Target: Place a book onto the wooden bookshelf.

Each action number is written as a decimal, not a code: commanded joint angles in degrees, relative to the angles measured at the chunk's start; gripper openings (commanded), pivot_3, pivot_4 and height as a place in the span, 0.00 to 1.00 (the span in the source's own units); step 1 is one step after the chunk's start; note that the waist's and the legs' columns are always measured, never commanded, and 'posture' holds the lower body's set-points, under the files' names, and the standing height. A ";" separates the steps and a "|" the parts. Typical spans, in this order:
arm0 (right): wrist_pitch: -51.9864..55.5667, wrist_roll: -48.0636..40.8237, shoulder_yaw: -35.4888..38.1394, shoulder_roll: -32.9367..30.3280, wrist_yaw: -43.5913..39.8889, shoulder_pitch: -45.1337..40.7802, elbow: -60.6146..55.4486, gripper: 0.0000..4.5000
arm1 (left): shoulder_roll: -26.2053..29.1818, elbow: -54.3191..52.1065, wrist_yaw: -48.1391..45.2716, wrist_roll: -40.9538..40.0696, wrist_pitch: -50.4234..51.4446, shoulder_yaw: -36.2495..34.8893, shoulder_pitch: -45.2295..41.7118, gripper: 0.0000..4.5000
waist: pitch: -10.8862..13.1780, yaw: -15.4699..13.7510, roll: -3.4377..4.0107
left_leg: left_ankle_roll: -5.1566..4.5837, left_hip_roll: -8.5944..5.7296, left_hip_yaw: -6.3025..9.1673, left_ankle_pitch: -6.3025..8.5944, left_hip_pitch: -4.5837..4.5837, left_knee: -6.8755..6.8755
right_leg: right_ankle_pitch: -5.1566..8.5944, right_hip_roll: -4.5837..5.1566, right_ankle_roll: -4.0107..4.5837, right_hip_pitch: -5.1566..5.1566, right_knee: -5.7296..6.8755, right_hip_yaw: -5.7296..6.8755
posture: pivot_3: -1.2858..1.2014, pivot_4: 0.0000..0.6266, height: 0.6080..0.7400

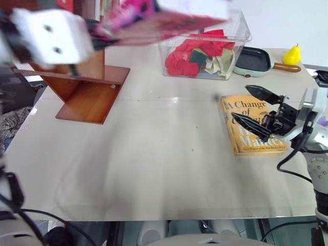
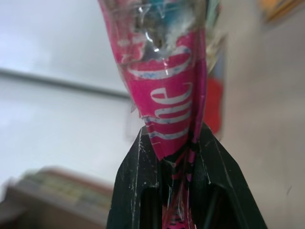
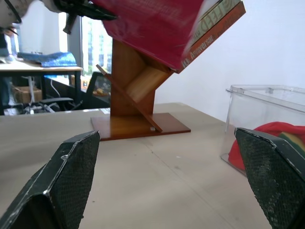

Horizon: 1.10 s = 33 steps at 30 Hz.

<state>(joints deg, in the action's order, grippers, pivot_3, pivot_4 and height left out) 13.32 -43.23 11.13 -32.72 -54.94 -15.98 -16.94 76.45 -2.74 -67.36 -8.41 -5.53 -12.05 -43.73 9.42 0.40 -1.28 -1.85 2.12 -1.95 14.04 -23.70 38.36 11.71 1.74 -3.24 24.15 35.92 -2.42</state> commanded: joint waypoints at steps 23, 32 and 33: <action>2.28 -4.72 4.29 -2.27 3.93 -0.30 -16.30 1.00 | -1.80 72.70 20.81 46.55 -45.06 31.32 -38.44 0.03 | 0.15 -1.01 -0.42 | 0.00 0.05 -0.31 0.00 -0.07 0.05 | -0.14 0.05 -0.25 0.11 0.08 -0.06 | 0.52 0.24 1.00; 2.33 -5.19 5.14 -3.79 4.17 1.67 -16.14 1.00 | -0.70 76.77 17.08 42.81 -45.54 30.30 -36.40 0.61 | 0.10 -0.89 -0.58 | 0.01 0.25 -0.60 -0.02 0.20 0.22 | 0.09 0.04 -0.11 0.14 0.80 -0.06 | 0.52 0.24 1.00; 2.35 -5.25 4.98 -3.80 4.06 1.54 -15.90 1.00 | 0.06 76.60 15.17 40.41 -45.90 28.70 -35.93 0.68 | 0.10 -0.65 -0.58 | 0.01 0.25 -0.68 -0.02 0.20 0.23 | 0.07 0.06 -0.09 0.15 0.79 -0.11 | 0.52 0.24 1.00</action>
<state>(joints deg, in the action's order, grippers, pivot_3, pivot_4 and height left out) 16.01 -47.38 14.52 -35.82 -50.91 -14.04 -31.61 74.32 73.36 -48.20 35.39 -50.84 19.08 -80.47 9.53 -0.25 -1.86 -1.84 2.38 -2.71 14.02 -23.51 38.59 11.72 1.82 -3.23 24.30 36.71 -2.57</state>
